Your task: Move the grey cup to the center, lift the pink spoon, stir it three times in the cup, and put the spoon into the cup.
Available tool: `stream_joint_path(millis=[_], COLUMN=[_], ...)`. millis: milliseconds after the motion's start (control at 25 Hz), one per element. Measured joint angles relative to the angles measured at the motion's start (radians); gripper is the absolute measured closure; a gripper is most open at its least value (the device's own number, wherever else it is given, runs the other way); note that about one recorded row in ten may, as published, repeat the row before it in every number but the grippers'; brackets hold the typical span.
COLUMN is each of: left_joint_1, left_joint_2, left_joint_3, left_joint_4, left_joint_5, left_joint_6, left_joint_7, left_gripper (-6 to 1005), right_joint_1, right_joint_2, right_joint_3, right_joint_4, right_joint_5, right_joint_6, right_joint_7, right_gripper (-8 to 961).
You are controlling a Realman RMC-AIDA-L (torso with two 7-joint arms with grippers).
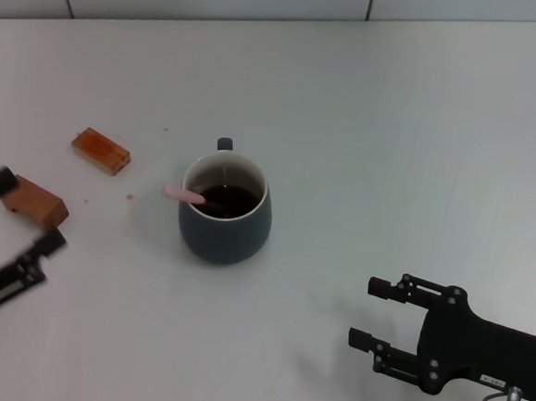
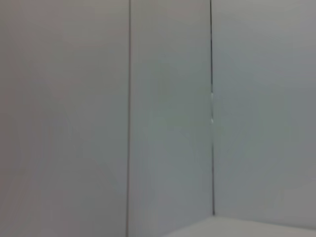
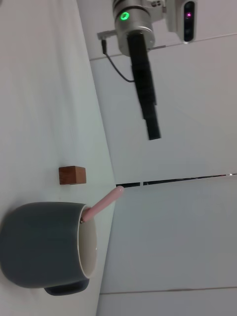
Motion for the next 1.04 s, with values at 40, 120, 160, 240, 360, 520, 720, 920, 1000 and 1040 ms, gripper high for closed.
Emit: stream_joint_path(millis=[40, 120, 160, 240, 360, 520, 720, 920, 1000, 1040], left_joint_1=[0.0, 0.001, 0.001, 0.001, -0.02, -0.037, -0.047, -0.047, -0.047, -0.047], left_joint_2=[0.0, -0.005, -0.005, -0.005, -0.015, -0.018, -0.018, -0.018, -0.017, -0.017], left_joint_3=[0.0, 0.0, 0.0, 0.0, -0.002, -0.006, -0.009, -0.011, -0.009, -0.009], left_joint_4=[0.0, -0.021, -0.021, -0.021, -0.075, -0.098, -0.109, -0.103, -0.105, -0.106], left_joint_5=[0.0, 0.03, 0.03, 0.03, 0.175, 0.223, 0.224, 0.226, 0.227, 0.227], left_joint_6=[0.0, -0.011, -0.011, -0.011, -0.067, -0.117, -0.125, -0.136, -0.151, -0.152], left_joint_7=[0.0, 0.027, 0.027, 0.027, 0.056, 0.059, 0.06, 0.062, 0.069, 0.072], left_gripper=[312, 272, 254, 219, 177, 150, 150, 150, 150, 150], right_joint_1=[0.0, 0.004, 0.006, 0.006, 0.003, -0.001, -0.003, -0.003, -0.003, -0.003], right_joint_2=[0.0, 0.001, 0.002, 0.002, 0.003, 0.004, 0.005, 0.006, 0.006, 0.006], right_joint_3=[0.0, -0.004, -0.005, -0.005, -0.005, -0.006, -0.007, -0.007, -0.007, -0.007], right_joint_4=[0.0, -0.001, 0.0, 0.001, 0.002, 0.003, 0.006, 0.007, 0.007, 0.007], right_joint_5=[0.0, 0.0, 0.0, 0.0, 0.0, 0.0, -0.002, -0.003, -0.003, -0.003], right_joint_6=[0.0, 0.0, 0.0, -0.001, -0.001, 0.002, 0.004, 0.005, 0.006, 0.006], right_joint_7=[0.0, 0.0, 0.0, 0.0, 0.0, 0.0, 0.0, 0.0, 0.0, 0.0], right_gripper=[277, 277, 277, 277, 277, 277, 277, 277, 277, 277])
